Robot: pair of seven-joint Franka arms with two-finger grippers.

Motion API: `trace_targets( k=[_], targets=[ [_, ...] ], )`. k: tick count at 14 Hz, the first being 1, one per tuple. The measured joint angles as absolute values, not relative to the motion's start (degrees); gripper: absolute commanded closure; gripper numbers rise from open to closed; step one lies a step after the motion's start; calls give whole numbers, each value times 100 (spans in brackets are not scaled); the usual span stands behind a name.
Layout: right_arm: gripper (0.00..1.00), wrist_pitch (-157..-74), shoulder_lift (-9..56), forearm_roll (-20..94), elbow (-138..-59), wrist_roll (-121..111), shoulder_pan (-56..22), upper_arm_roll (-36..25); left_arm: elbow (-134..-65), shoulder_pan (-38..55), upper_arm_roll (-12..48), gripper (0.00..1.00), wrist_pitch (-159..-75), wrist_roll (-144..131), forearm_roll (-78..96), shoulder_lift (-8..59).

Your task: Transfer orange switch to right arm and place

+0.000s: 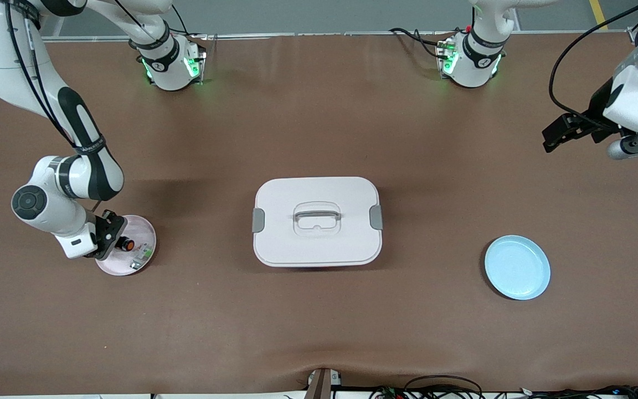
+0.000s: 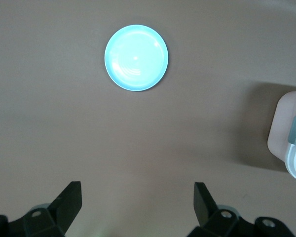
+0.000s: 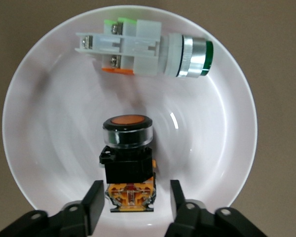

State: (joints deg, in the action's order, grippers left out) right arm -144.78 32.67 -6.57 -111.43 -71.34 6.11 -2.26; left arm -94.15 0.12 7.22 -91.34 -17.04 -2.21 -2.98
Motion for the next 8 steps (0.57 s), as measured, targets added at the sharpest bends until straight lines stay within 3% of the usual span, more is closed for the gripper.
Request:
trace_targets(
  k=[4,8],
  targets=[
    [0,-14382,3267,-652,-11044,-7118,639,-234,-9313,74,709,0,-9128,-1664,-218,-347],
    [0,-13675,3267,-641,-10872,-6511,658,-228,-9290,85,707,0,-9121,-1566,-218,-346]
  ],
)
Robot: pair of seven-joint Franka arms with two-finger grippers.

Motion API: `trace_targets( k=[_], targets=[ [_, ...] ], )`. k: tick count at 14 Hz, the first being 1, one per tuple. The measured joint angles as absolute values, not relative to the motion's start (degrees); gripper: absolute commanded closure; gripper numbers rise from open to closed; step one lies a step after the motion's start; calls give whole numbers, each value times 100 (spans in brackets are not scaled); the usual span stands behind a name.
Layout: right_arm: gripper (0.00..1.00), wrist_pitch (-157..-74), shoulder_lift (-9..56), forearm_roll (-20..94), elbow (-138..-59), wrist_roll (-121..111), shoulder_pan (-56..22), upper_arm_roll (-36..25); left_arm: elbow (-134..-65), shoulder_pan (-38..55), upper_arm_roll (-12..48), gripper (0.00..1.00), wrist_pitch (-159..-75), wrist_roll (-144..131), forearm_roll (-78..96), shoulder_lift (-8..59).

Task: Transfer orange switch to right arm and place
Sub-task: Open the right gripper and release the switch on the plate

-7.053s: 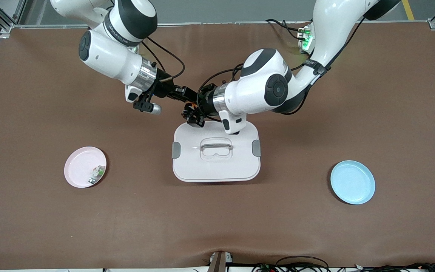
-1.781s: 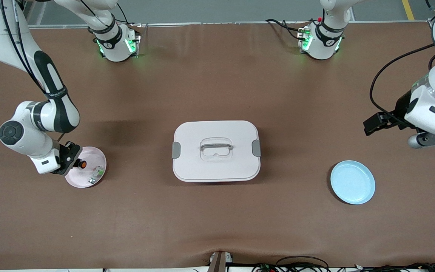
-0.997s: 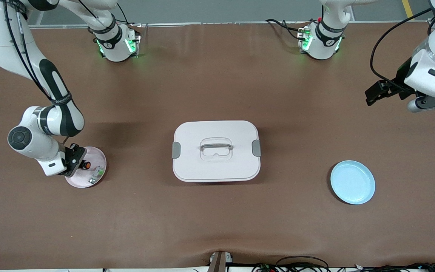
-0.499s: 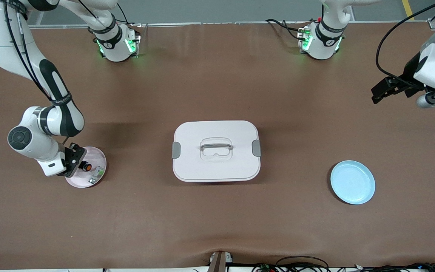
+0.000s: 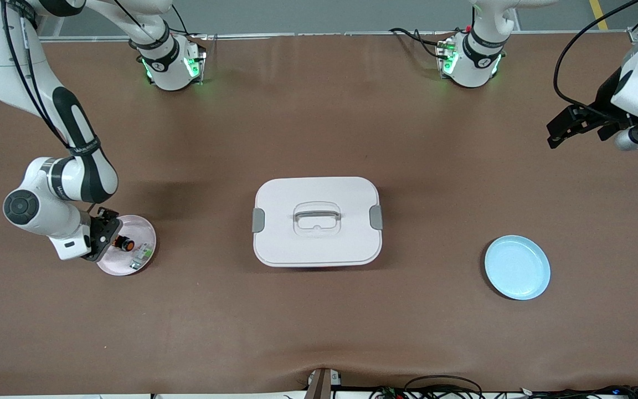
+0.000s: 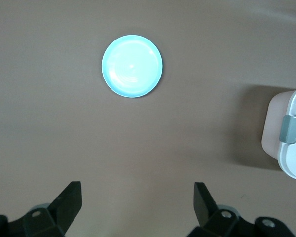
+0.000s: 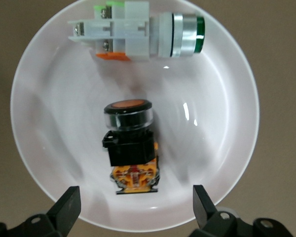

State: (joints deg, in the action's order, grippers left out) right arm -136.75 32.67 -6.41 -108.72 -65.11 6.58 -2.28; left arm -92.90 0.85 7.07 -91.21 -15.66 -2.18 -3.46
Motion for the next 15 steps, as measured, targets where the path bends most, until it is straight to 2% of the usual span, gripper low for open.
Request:
trace_targets(
  k=[6,15],
  targets=[
    [0,-12436,3150,-640,-10483,-4427,648,-172,-9296,130,703,0,-9045,-1566,-144,-345],
    [0,-12349,2853,-556,-10451,-1126,681,-187,-9018,129,657,0,-9058,-1566,-26,-173]
  ],
)
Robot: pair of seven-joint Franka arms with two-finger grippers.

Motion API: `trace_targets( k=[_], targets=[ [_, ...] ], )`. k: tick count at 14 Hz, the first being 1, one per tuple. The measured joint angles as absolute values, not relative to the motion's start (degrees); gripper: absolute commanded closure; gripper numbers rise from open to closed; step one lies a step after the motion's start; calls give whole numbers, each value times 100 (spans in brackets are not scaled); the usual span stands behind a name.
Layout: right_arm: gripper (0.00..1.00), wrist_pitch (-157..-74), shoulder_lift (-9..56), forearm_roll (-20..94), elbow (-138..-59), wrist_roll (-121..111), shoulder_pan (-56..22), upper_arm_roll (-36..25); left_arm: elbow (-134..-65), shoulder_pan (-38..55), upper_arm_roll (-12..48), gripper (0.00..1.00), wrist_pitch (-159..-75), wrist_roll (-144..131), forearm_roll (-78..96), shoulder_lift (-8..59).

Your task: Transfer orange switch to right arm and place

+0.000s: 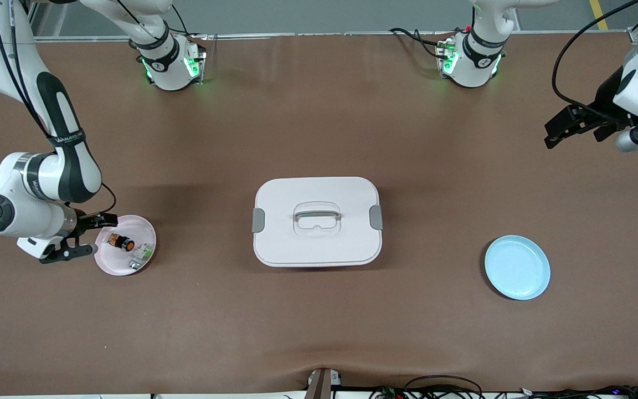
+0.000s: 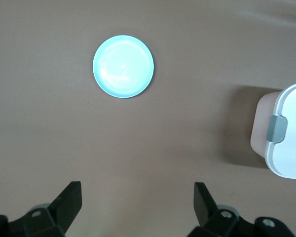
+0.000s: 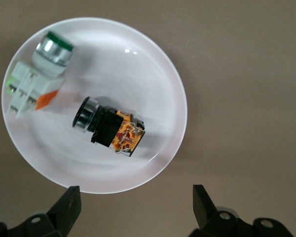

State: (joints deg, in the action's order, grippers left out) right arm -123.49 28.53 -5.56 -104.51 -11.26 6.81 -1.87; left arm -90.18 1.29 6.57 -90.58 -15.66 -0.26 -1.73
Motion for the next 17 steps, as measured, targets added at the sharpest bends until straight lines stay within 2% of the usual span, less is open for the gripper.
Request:
trace_targets(
  k=[5,7,13,17],
  targets=[
    [0,-12366,2781,-432,-10247,-708,756,-201,-8820,129,653,0,-9045,-1566,-26,-34],
    [0,-12383,2642,-42,-10173,-689,814,-203,-8706,129,652,0,-8946,-1566,-26,-35],
    [0,-11596,1634,209,-10176,-689,833,-159,-8643,128,645,0,-8880,-1566,-26,-19],
    [0,-11237,921,216,-10484,-583,770,-130,-8640,123,636,0,-8874,-1566,-26,-3]
  ],
)
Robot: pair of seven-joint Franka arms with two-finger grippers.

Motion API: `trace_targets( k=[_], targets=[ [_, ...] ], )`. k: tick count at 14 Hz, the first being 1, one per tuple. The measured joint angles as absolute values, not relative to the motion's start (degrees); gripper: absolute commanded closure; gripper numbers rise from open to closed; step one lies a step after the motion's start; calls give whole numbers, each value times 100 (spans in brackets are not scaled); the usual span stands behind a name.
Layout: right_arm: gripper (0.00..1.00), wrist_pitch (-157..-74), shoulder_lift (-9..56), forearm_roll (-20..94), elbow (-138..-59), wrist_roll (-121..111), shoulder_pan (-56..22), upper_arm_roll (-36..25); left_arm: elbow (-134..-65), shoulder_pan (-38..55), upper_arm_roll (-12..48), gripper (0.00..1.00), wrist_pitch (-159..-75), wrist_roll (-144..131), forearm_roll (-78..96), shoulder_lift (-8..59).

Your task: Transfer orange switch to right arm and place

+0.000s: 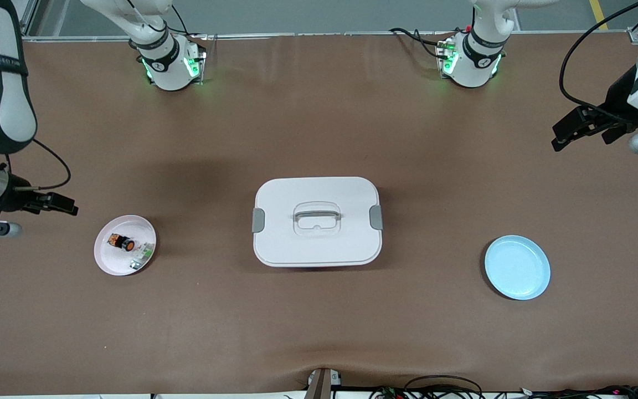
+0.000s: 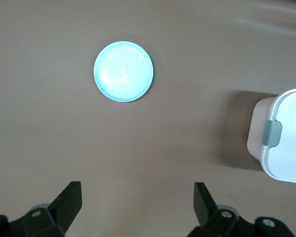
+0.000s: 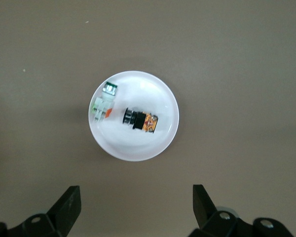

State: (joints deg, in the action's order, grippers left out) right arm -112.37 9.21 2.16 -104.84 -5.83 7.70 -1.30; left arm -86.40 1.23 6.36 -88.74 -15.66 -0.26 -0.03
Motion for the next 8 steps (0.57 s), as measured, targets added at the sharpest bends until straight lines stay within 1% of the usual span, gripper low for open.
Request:
trace_targets(
  k=[8],
  targets=[
    [0,-11175,-633,210,-11612,-365,637,-109,-8630,133,636,0,-8872,-1558,-25,39]
  ],
)
